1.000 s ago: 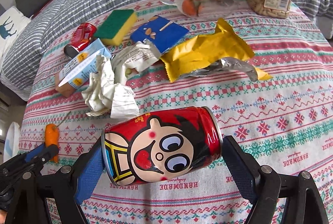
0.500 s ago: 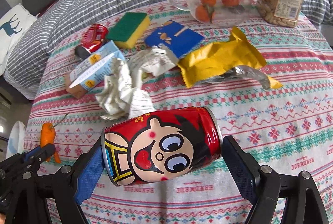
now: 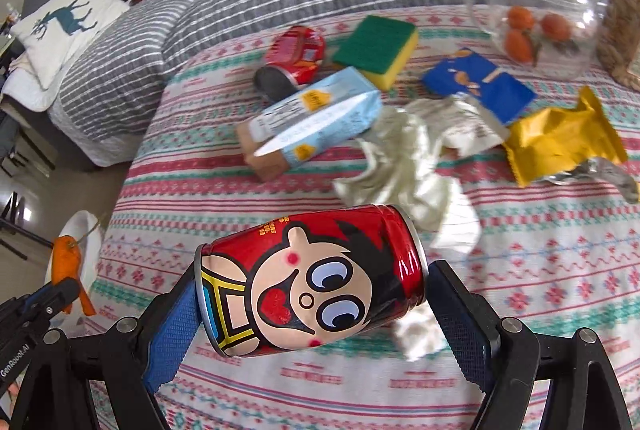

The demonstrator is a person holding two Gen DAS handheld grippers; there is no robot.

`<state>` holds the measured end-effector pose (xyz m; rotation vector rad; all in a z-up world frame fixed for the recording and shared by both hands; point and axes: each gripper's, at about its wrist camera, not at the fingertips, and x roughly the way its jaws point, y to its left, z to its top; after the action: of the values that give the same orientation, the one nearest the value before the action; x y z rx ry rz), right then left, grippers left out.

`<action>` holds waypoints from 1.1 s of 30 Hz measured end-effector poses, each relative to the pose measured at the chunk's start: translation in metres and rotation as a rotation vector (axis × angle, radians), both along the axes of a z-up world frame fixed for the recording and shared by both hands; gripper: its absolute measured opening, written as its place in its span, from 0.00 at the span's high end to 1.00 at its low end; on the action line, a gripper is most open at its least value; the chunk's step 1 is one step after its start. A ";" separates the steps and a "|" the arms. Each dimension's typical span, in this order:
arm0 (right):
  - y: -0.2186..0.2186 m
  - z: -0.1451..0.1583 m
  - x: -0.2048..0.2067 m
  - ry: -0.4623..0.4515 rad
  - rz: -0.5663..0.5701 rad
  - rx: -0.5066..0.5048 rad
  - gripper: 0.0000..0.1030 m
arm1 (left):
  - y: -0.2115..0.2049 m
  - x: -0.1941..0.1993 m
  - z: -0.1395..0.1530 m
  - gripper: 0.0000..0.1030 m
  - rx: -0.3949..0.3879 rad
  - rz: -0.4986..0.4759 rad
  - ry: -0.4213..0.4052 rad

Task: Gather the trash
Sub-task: 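Drop the orange item into the bucket with the left gripper while the right drops the red can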

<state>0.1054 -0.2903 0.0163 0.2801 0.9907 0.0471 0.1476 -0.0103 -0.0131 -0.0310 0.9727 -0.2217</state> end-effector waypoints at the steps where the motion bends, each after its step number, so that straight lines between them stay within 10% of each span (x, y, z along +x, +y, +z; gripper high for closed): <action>1: 0.006 -0.001 0.002 0.000 0.008 0.000 0.13 | 0.011 -0.001 0.000 0.87 0.002 0.020 0.001; 19: 0.086 -0.016 0.014 -0.007 0.144 -0.029 0.13 | 0.134 -0.011 -0.033 0.83 0.061 0.202 -0.002; 20: 0.090 -0.017 0.013 -0.007 0.149 -0.030 0.13 | 0.135 -0.011 -0.035 0.79 0.081 0.211 0.016; 22: 0.099 -0.016 0.011 -0.013 0.164 -0.039 0.13 | 0.139 -0.010 -0.040 0.36 0.124 0.234 0.064; 24: 0.108 -0.015 0.008 -0.018 0.178 -0.044 0.13 | 0.145 -0.019 -0.038 0.23 0.159 0.270 0.026; 33: 0.174 -0.022 0.020 -0.001 0.289 -0.015 0.13 | 0.179 -0.047 -0.040 0.12 0.199 0.317 0.045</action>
<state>0.1255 -0.1158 -0.0060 0.1212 1.0241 0.3028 0.1007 0.1691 -0.0528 -0.0076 1.0158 0.1679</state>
